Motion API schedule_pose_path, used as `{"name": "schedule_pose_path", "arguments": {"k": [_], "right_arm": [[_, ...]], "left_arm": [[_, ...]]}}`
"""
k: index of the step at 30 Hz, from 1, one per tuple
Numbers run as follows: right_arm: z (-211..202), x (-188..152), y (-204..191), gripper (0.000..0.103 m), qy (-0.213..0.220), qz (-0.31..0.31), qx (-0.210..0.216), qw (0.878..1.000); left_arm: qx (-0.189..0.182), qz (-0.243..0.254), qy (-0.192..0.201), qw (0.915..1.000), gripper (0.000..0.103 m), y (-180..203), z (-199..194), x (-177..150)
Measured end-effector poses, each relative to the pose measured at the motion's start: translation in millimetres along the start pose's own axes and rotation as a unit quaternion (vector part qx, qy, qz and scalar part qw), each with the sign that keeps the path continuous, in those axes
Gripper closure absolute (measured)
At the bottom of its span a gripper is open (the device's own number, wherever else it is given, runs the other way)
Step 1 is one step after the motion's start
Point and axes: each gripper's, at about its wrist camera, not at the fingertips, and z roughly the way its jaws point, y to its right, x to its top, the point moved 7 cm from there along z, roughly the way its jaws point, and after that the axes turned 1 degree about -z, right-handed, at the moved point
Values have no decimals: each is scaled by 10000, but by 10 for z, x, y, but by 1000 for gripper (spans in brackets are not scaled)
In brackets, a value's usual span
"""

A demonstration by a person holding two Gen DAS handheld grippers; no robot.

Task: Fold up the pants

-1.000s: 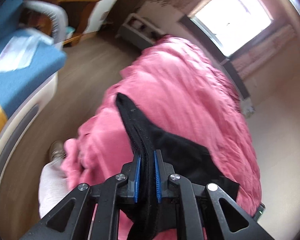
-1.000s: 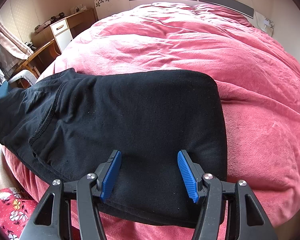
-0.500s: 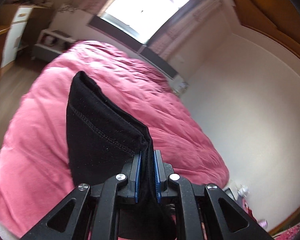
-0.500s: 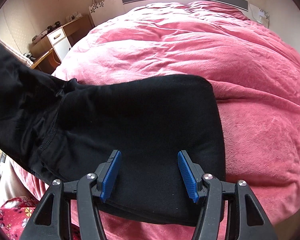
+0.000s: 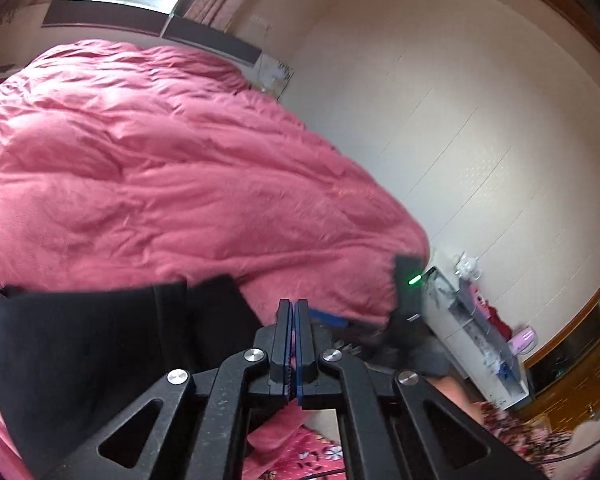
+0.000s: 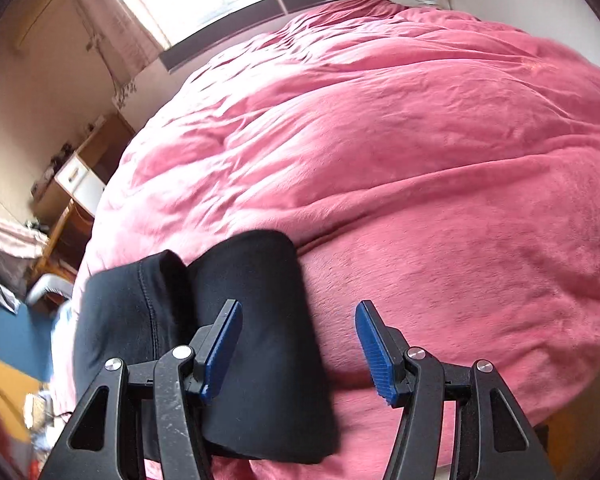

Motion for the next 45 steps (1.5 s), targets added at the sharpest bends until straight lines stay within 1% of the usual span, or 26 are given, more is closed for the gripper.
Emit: {"name": "schedule_pose_path", "arguments": {"k": [1, 3, 5, 6, 9, 12, 14, 15, 16, 17, 19, 20, 22, 23, 25, 27, 29, 32, 34, 36, 37, 38, 41, 42, 43, 45], "right_arm": [[-29, 18, -20, 43, 60, 15, 162, 9998], [-39, 20, -133, 41, 106, -14, 572, 9983], [43, -42, -305, 38, -16, -112, 919, 9957], [94, -88, -375, 38, -94, -158, 1032, 9945], [347, -340, -684, 38, -631, -384, 1391, 9875], [556, -553, -922, 36, -943, -770, 1397, 9827], [671, -620, -1017, 34, -954, -941, 1300, 9824], [698, -635, -1077, 34, -942, -949, 1395, 9812], [704, -645, -1148, 36, -968, -921, 1577, 9784], [722, -678, -1249, 45, -1029, -892, 1813, 9740], [747, -719, -1365, 72, -1059, -1045, 1713, 9739], [722, -704, -1424, 80, -1031, -1062, 1807, 9723], [528, -548, -1500, 84, -722, -1133, 1962, 9713], [404, -467, -1521, 85, -609, -1289, 1947, 9705], [101, -203, -1506, 90, -78, -1472, 1824, 9721], [-45, -36, -1401, 90, 74, -1345, 1779, 9748], [-39, 6, -1157, 90, 5, -1220, 1475, 9815], [190, -141, -763, 91, -390, -967, 928, 9902], [415, -300, -522, 91, -748, -782, 696, 9917], [572, -388, -418, 90, -912, -651, 746, 9909], [575, -373, -392, 89, -853, -657, 780, 9911], [574, -369, -407, 87, -807, -700, 744, 9915], [561, -360, -472, 84, -760, -900, 613, 9912], [527, -328, -481, 80, -701, -891, 589, 9918], [476, -284, -486, 79, -581, -879, 503, 9932], [298, -122, -469, 77, -117, -915, 322, 9952]], "left_arm": [[20, -163, -82, 9998, 100, -70, 76, -100], [306, -472, -141, 9983, 98, -294, 103, -243], [838, -672, -47, 9942, 87, -560, -3, -383], [1095, -760, -4, 9911, 85, -709, -73, -436], [1765, -908, 268, 9797, 80, -1084, -386, -593], [2375, -989, 690, 9639, 75, -1406, -723, -712], [2718, -1100, 845, 9523, 74, -1576, -908, -810], [2818, -1188, 891, 9479, 74, -1655, -984, -872], [2864, -1235, 923, 9456, 74, -1693, -1024, -900], [2918, -1270, 939, 9434, 74, -1728, -1047, -928], [2975, -1276, 959, 9413, 74, -1744, -1032, -921], [2949, -1242, 984, 9423, 74, -1734, -1063, -914], [2948, -1088, 1042, 9436, 74, -1659, -1055, -870], [2950, -991, 1068, 9443, 74, -1625, -1083, -867], [2927, -758, 1103, 9468, 74, -1545, -1021, -795], [2881, -544, 1048, 9503, 72, -1465, -933, -756], [2808, -435, 832, 9552, 72, -1423, -789, -719], [2810, -204, 328, 9589, 72, -1433, -479, -759], [2879, 75, 50, 9576, 72, -1446, -251, -838], [3125, 365, -99, 9492, 71, -1460, -125, -905], [3256, 482, -123, 9442, 71, -1472, -95, -937], [3277, 514, -109, 9433, 71, -1471, -92, -954], [3151, 303, -65, 9485, 71, -1472, -173, -960], [3082, 211, -9, 9511, 71, -1453, -218, -935], [2979, 166, 105, 9544, 71, -1421, -270, -882], [2982, 230, 244, 9539, 71, -1366, -330, -780]]}}
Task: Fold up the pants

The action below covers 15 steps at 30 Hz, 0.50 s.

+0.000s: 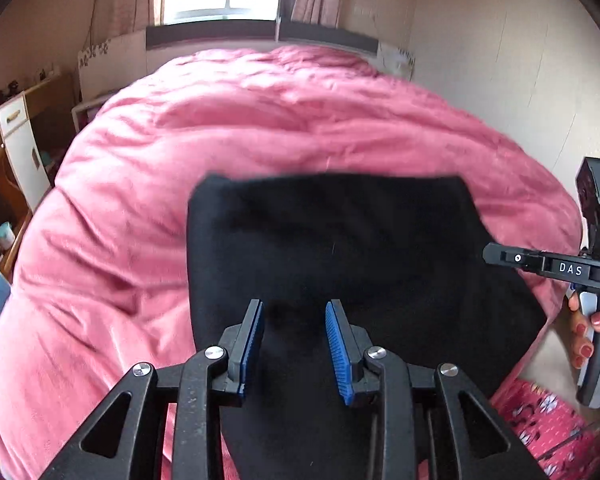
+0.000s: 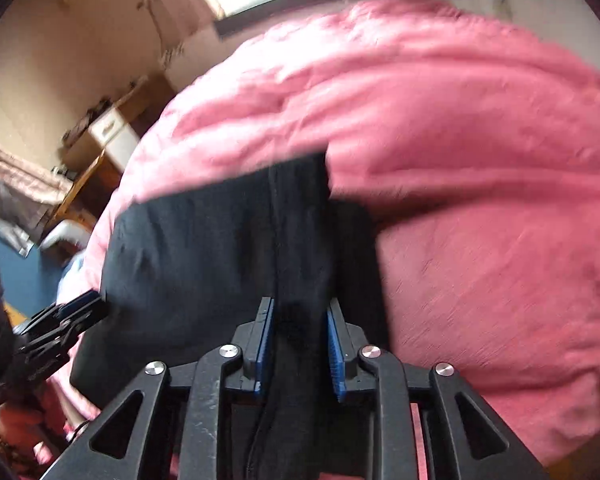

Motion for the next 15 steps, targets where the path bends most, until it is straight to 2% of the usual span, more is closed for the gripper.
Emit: {"name": "schedule_pose_path", "arguments": {"k": [2, 4, 9, 15], "right_arm": [[-142, 116, -52, 76, 353, -221, -83, 9991], [-188, 187, -169, 76, 494, -503, -71, 9975], [-16, 275, -406, 76, 285, -1077, -69, 9938], [430, 275, -538, 76, -60, -1252, -215, 9919]], "left_arm": [[45, 110, 72, 9999, 71, 28, -1, 113], [115, 245, 9, 9996, 71, 68, 94, 217], [320, 357, -466, 9978, 71, 133, 423, 359], [410, 253, -572, 9972, 71, 120, 602, 346]]}}
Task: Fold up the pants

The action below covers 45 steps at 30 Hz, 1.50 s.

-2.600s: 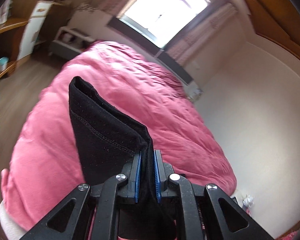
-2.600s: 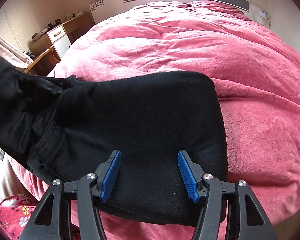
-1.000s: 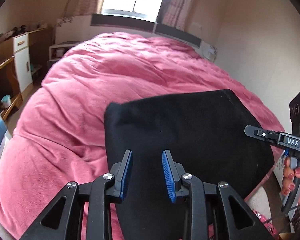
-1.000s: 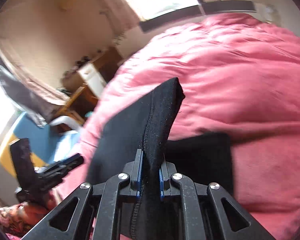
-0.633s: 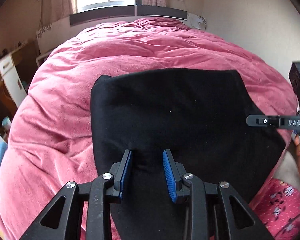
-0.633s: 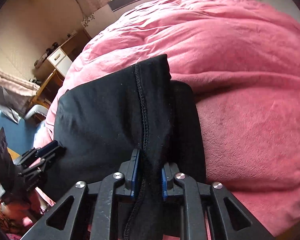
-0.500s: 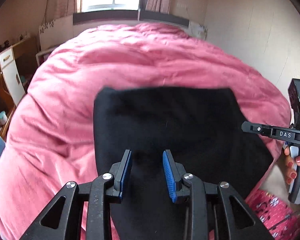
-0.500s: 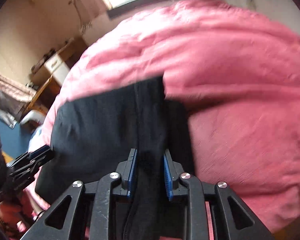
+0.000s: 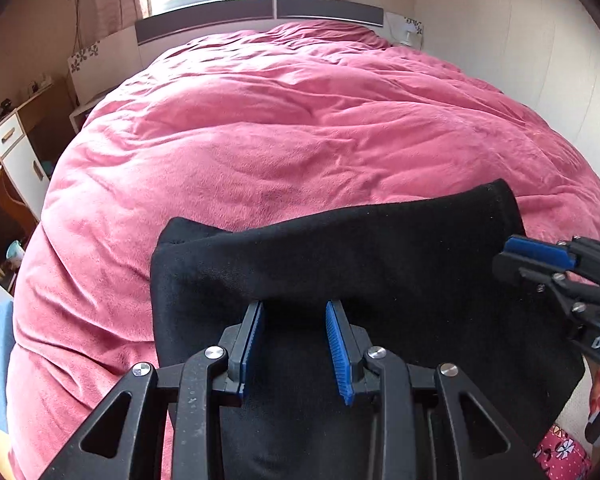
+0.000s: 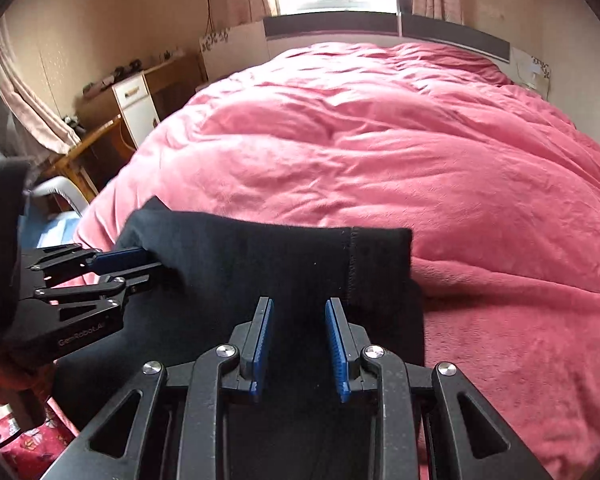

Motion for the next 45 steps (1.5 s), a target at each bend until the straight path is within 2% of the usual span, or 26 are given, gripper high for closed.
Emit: {"name": "schedule_pose_path", "arguments": {"k": [5, 9, 22, 25, 27, 31, 35, 37, 39, 41, 42, 45], "right_arm": [[119, -73, -22, 76, -102, -350, -254, 9990], [207, -104, 26, 76, -185, -385, -427, 9982], [111, -234, 10, 75, -239, -464, -402, 9978], [60, -290, -12, 70, -277, -553, -451, 9971], [23, -340, -5, 57, -329, -619, -557, 9960], [-78, -484, 53, 56, -411, -628, -578, 9955], [-155, -647, 198, 46, -510, -390, -526, 9966], [-181, -704, 285, 43, -526, -152, -430, 9976], [-197, -743, 373, 35, -560, 43, -440, 9975], [-196, -781, 422, 34, -611, 291, -320, 9972], [-191, -796, 446, 32, -626, 450, -217, 9968], [-150, -840, 501, 27, -678, 787, 1, 9946]], "left_arm": [[-48, -129, 7, 9999, 69, -51, 88, -42], [-131, -246, 14, 9996, 68, -74, 170, -54], [-173, -403, 349, 9984, 68, -199, -66, -305], [-246, -555, 449, 9971, 68, -258, -150, -391], [-261, -598, 492, 9967, 68, -284, -196, -443], [-253, -605, 560, 9963, 68, -331, -293, -547], [-232, -717, 651, 9950, 68, -428, -379, -646], [-155, -810, 639, 9945, 64, -515, -391, -703], [-61, -962, 600, 9935, 52, -623, -390, -758], [-93, -1151, 607, 9915, 47, -725, -406, -826], [-175, -1252, 602, 9901, 44, -761, -407, -856], [-648, -1516, 493, 9851, 43, -809, -394, -941]]}}
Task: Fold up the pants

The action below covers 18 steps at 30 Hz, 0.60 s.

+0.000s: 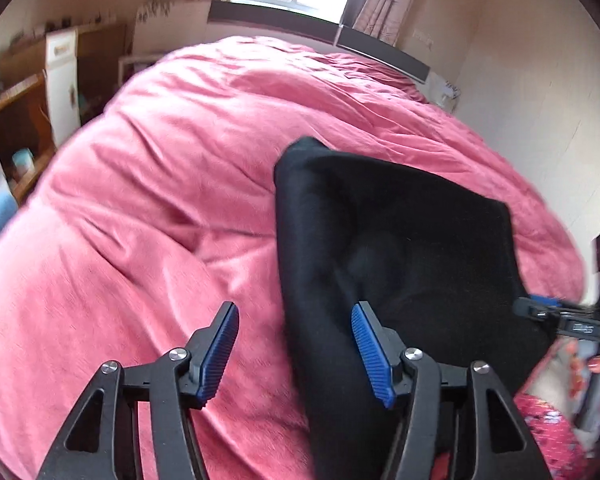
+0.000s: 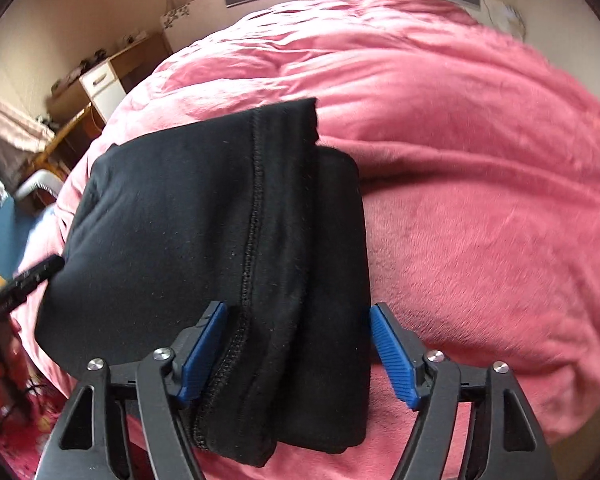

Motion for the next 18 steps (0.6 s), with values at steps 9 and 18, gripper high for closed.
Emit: {"name": "schedule_pose_path", "arguments": {"k": [9, 18], "right_arm": [[272, -127, 265, 19, -329, 1672, 1505, 9738], [176, 17, -14, 55, -23, 1103, 1598, 9810]], "left_arm": [[-1109, -685, -488, 9903, 38, 88, 186, -52], [-949, -41, -363, 9948, 70, 355, 148, 35]]}}
